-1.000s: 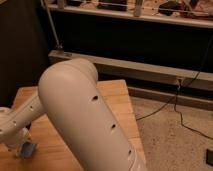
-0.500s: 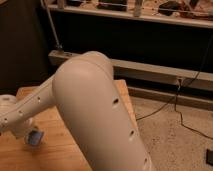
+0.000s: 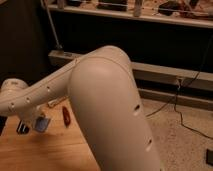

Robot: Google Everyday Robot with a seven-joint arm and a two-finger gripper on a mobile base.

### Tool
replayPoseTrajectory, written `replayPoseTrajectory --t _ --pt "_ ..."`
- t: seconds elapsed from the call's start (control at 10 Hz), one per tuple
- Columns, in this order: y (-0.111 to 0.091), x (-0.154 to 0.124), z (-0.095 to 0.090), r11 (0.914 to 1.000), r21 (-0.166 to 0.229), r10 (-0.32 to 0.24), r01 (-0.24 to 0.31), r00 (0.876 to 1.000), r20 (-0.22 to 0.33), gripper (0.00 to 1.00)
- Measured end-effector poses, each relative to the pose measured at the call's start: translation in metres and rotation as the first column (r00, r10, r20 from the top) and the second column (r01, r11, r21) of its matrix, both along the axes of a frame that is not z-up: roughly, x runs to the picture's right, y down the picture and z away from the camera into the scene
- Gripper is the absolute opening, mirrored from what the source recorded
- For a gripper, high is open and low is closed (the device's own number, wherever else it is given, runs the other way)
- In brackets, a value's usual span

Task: Place the white sponge in the ceramic bowl

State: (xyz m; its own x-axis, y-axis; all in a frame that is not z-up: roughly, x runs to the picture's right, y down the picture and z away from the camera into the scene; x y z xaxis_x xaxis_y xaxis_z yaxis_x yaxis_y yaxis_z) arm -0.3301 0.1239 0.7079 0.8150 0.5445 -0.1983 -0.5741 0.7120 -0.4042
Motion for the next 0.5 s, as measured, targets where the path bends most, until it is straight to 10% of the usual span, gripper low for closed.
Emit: replayPoseTrajectory --t 0.5 --pt "-0.048 0.023 0.021 0.9998 0.008 0.017 -0.016 0.999 -0.043 0.18"
